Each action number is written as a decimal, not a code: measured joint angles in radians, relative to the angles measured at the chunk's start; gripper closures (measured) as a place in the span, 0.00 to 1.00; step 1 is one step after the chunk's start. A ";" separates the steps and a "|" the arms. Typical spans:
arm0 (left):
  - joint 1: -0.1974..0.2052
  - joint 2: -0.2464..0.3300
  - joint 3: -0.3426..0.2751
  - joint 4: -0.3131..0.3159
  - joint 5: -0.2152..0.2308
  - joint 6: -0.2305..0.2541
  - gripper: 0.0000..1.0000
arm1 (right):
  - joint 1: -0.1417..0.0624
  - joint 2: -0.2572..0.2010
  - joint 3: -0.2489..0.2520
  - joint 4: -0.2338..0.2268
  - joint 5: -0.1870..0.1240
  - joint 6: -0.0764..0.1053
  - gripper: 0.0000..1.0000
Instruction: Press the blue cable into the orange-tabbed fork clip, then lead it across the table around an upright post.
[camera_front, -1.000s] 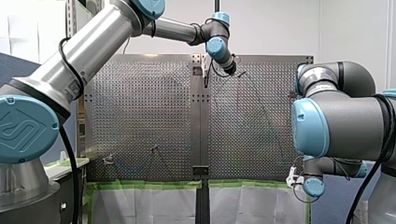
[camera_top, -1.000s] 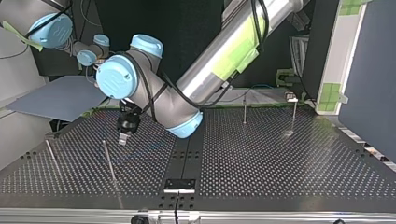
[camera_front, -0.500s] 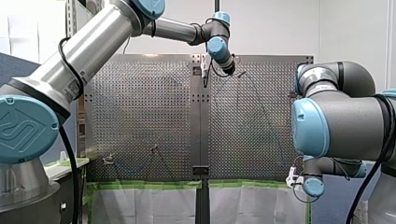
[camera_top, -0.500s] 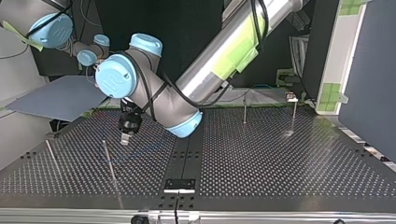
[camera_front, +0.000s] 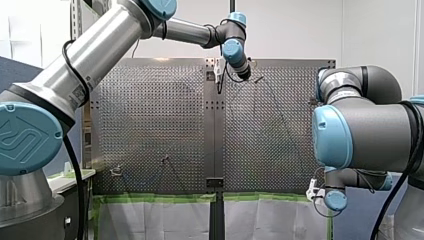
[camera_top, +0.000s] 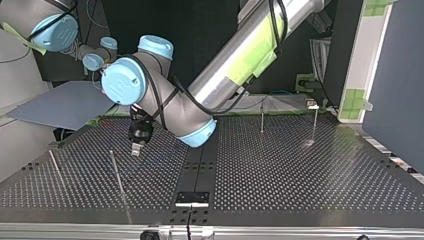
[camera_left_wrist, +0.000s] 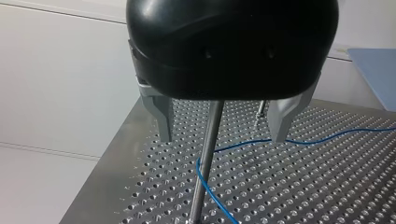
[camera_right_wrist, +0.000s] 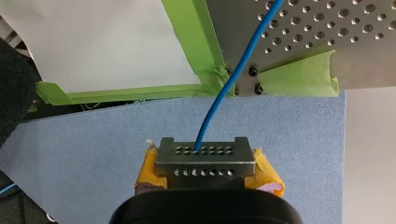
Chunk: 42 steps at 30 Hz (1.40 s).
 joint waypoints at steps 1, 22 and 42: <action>0.000 0.000 0.000 -0.002 0.000 0.000 0.00 | 0.000 0.000 0.000 0.000 0.000 0.000 1.00; 0.006 0.136 -0.148 0.083 0.000 -0.033 0.00 | 0.000 0.000 0.000 -0.002 0.000 0.002 1.00; 0.001 0.325 -0.337 0.272 0.000 -0.120 0.00 | 0.001 0.000 0.000 0.000 -0.006 0.003 1.00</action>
